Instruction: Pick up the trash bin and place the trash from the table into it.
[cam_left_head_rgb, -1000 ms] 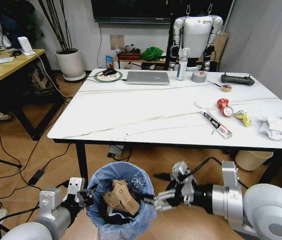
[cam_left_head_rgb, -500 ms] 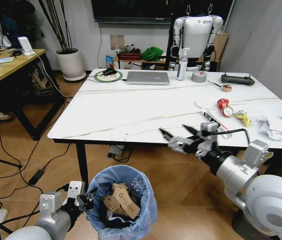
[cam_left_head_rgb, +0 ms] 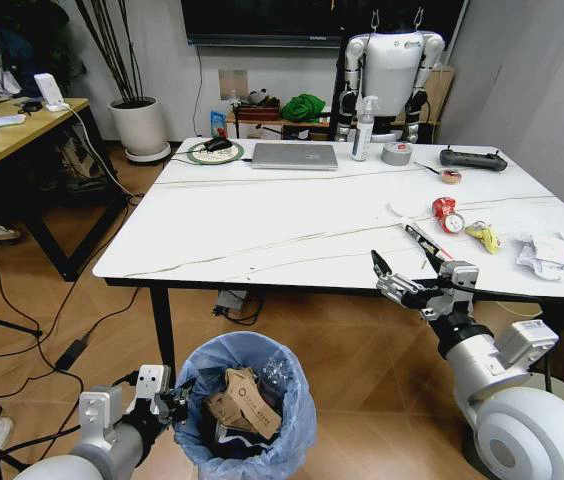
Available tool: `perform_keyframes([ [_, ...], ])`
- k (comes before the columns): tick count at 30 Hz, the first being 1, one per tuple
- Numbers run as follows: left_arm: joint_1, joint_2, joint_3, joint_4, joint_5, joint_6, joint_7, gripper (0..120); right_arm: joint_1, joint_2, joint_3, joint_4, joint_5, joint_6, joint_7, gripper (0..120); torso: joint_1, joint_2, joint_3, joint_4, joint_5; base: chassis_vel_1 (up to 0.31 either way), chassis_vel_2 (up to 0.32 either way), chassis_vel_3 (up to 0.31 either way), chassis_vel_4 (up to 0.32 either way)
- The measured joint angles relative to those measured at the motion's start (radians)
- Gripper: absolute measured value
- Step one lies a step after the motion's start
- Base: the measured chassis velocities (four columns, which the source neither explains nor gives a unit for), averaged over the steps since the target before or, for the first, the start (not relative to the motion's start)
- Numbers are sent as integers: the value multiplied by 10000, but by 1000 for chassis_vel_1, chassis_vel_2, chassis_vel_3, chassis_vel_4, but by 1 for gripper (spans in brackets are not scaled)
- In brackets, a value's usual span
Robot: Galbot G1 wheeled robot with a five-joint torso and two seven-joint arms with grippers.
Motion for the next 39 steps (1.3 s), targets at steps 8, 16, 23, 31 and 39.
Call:
perform_keyframes([
  [8,-31,50,18,0,-1,0,33,0,-143,-16,22,117,78,-1,-8,100,3,0,1,-1,3,-169,-172,162,167],
  [16,-23,84,18,0,-5,0,46,0,-52,-73,14,-6,120,-26,-45,100,2,0,1,-2,-3,-224,-227,227,218],
  [23,12,140,22,-1,-13,0,54,0,275,-335,-231,-373,-35,17,165,100,1,0,1,-5,13,-187,-183,189,191],
  [31,79,153,44,0,42,0,40,0,1197,-1118,-770,-996,1250,-757,1312,100,0,0,0,-1,4,13,-7,-1,-11],
  [39,215,106,55,0,155,0,32,0,2582,-1856,-1213,-1746,2307,-1237,1738,100,1,-1,2,0,4,22,21,-26,-25],
])
